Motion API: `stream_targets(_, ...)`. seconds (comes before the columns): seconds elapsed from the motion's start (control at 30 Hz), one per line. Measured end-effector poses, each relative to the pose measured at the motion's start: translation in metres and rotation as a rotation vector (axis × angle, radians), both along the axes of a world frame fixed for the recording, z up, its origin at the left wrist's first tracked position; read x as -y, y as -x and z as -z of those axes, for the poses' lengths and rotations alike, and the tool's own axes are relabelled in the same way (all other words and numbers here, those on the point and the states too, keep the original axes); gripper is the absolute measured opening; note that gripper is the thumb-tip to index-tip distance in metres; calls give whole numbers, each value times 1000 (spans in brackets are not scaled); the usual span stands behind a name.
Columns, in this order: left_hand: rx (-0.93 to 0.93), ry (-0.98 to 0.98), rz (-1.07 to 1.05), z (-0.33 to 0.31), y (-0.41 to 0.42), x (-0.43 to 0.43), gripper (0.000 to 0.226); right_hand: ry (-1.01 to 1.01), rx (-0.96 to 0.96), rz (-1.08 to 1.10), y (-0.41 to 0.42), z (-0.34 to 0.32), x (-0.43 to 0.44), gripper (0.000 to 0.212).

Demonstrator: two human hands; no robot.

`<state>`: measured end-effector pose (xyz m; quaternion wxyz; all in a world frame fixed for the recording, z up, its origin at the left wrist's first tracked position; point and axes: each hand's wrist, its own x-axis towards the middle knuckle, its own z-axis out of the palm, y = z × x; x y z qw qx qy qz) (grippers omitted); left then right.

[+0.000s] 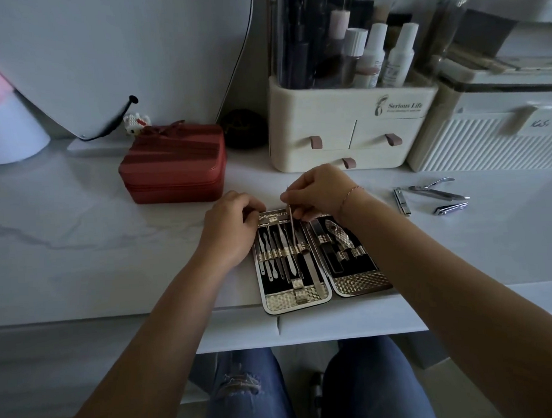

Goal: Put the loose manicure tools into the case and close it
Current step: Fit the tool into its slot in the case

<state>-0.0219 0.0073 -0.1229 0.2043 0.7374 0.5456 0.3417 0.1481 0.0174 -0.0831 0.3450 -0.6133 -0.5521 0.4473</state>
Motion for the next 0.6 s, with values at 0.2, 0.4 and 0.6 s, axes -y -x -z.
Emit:
stream_targets(0.2,-4,5,-1,-1,0,1,16,98,248,-94,7,-9,-4,23)
stream_targets(0.4,1,21,-18,-4,-2,3,14,38,542,-161,7,-11,1,37)
stream_targets(0.6,-26,24,-29,-5,-3,1,16,130,502,-244,2,-14,4,29)
